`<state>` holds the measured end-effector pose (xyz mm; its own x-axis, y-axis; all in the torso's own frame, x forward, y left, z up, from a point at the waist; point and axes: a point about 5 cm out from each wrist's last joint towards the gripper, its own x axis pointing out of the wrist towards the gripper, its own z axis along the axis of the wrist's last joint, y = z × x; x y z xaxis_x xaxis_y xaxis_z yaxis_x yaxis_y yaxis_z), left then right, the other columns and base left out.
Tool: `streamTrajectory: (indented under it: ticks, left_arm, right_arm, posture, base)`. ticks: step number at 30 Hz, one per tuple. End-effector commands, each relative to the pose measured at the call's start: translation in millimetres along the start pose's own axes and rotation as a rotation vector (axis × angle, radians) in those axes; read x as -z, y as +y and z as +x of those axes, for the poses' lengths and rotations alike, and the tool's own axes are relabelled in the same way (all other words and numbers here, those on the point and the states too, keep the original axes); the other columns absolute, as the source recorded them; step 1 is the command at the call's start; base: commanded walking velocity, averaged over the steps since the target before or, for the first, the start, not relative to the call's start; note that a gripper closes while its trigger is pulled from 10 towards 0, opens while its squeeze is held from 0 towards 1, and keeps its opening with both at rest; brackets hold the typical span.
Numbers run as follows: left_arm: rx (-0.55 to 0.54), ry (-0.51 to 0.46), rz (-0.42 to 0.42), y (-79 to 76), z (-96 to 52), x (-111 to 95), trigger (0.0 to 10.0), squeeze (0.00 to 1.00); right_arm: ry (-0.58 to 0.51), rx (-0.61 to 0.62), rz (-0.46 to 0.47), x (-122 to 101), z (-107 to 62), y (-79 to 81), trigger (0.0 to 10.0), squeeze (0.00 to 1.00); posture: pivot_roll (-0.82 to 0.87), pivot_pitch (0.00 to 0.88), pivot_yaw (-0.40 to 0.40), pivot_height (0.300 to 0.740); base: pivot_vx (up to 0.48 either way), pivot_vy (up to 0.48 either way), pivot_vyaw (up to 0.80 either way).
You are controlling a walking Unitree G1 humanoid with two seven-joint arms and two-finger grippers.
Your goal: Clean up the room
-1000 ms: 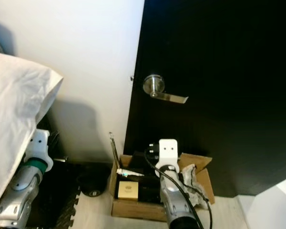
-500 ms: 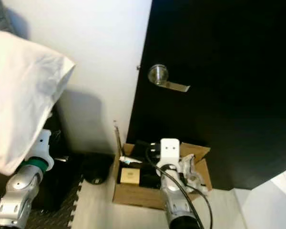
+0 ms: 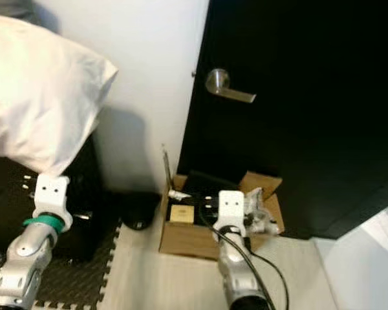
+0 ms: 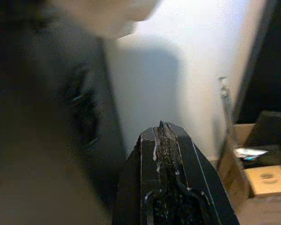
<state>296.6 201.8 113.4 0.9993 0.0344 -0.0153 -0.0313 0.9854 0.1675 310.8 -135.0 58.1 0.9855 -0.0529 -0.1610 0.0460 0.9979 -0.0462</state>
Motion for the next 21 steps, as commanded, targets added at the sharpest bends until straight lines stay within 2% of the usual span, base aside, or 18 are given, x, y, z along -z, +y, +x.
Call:
streamTrajectory:
  ticks: [1, 11, 21]
  left_arm:
    - [0.012, 0.015, -0.004, -3.3, -1.8, 3.8, 10.0, 0.00]
    - [0.006, 0.016, 0.000, -1.6, 0.6, 2.5, 10.0, 0.00]
    - [0.004, 0.034, 0.028, -2.3, 0.7, 6.0, 10.0, 0.00]
  right_arm:
    - [0.024, 0.022, -0.016, 5.9, -1.9, -7.9, 10.0, 0.00]
    - [0.029, 0.023, -0.014, 5.7, -0.5, -8.3, 10.0, 0.00]
    - [0.035, 0.037, -0.007, 5.9, 0.5, -9.7, 10.0, 0.00]
  posture:
    - [0.19, 0.000, -0.025, 0.740]
    - [0.19, 0.000, -0.023, 0.740]
    - [0.19, 0.000, -0.025, 0.740]
  base:
    - [-0.281, 0.000, 0.00]
    - [-0.279, 0.000, 0.00]
    - [0.000, 0.000, 0.00]
